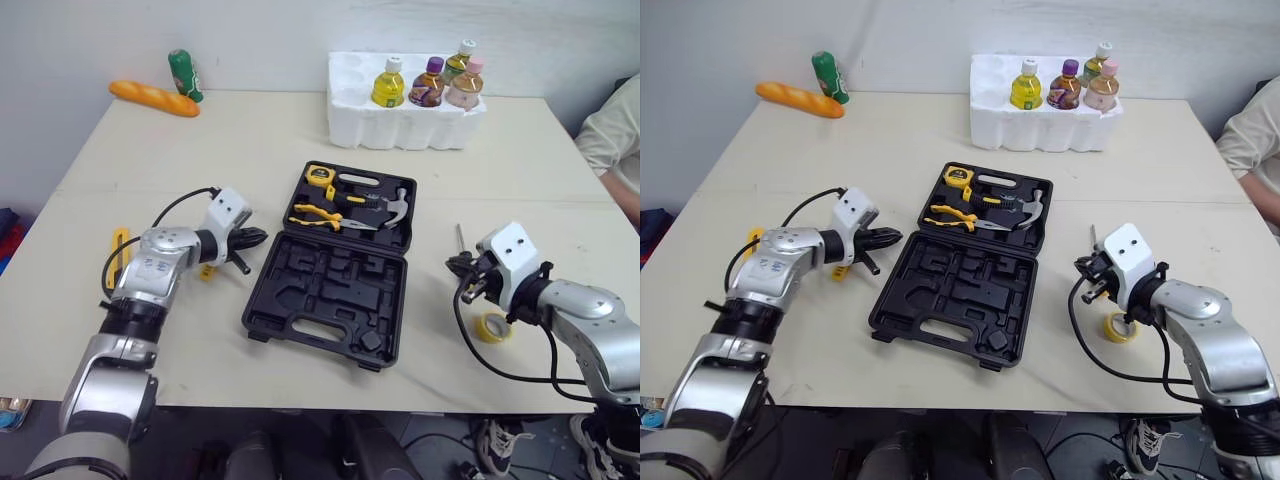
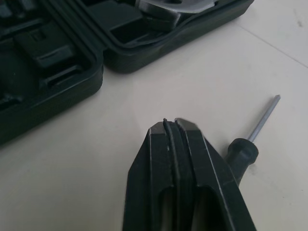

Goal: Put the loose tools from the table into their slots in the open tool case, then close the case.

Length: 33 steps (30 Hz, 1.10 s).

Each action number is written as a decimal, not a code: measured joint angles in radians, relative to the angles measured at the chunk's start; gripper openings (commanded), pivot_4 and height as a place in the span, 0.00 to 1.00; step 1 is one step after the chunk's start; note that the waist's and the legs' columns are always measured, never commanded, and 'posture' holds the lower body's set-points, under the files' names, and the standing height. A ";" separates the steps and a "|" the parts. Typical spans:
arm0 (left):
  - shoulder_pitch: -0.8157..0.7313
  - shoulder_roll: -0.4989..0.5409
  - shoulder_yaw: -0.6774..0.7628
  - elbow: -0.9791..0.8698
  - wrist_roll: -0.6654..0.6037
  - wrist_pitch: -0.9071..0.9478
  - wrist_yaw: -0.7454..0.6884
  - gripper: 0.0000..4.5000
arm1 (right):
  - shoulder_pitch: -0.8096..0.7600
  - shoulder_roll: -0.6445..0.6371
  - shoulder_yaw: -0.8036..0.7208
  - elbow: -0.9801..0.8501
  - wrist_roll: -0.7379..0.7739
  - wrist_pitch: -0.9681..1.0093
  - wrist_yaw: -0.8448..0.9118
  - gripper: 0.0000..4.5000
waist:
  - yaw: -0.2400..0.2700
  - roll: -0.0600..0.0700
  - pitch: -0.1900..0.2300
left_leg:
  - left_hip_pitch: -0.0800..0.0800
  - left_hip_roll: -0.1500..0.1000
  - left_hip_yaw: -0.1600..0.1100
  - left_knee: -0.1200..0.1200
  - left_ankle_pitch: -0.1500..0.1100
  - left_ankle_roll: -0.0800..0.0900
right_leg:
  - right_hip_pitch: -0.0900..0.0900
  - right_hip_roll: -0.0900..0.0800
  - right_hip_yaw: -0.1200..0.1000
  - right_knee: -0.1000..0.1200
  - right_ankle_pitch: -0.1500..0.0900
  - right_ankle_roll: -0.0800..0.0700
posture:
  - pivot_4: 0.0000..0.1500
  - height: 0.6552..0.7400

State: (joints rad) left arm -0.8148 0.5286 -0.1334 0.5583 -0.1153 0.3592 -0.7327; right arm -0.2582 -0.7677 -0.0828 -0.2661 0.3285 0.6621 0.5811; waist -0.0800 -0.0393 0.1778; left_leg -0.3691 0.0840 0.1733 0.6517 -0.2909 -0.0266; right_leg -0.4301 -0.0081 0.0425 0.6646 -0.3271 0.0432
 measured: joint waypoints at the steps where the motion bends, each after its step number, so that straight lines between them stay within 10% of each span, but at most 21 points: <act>1: -0.030 -0.020 -0.002 0.051 0.008 -0.022 0.000 0.00 | -0.018 0.018 0.005 0.006 -0.003 0.011 -0.007 0.01 | 0.001 0.000 0.000 | 0.000 0.000 0.000 0.000 0.000 0.000 | 0.000 0.000 0.000 0.000 0.000 0.000 | 1.00 0.93; 18: -0.170 -0.133 0.014 0.334 0.048 -0.133 -0.042 0.00 | -0.157 0.156 0.166 0.165 -0.104 0.037 -0.027 0.01 | 0.021 0.000 0.000 | -0.001 0.000 0.001 0.002 0.000 0.000 | -0.002 0.000 0.000 0.002 0.000 0.000 | 1.00 0.93; 33: 0.170 -0.040 -0.005 -0.310 0.038 0.176 -0.215 0.00 | -0.129 0.149 0.153 0.139 -0.151 0.034 0.061 0.01 | 0.017 0.000 0.000 | 0.001 0.001 0.001 0.001 0.000 -0.002 | -0.003 0.000 0.002 0.008 -0.002 -0.001 | 1.00 0.93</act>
State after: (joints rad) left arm -0.6453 0.4882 -0.1382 0.2480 -0.0769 0.5357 -0.9482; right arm -0.3868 -0.6188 0.0700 -0.1268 0.1771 0.6962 0.6423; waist -0.0634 -0.0390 0.1777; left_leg -0.3684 0.0853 0.1746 0.6526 -0.2905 -0.0285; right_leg -0.4332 -0.0076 0.0441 0.6721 -0.3288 0.0422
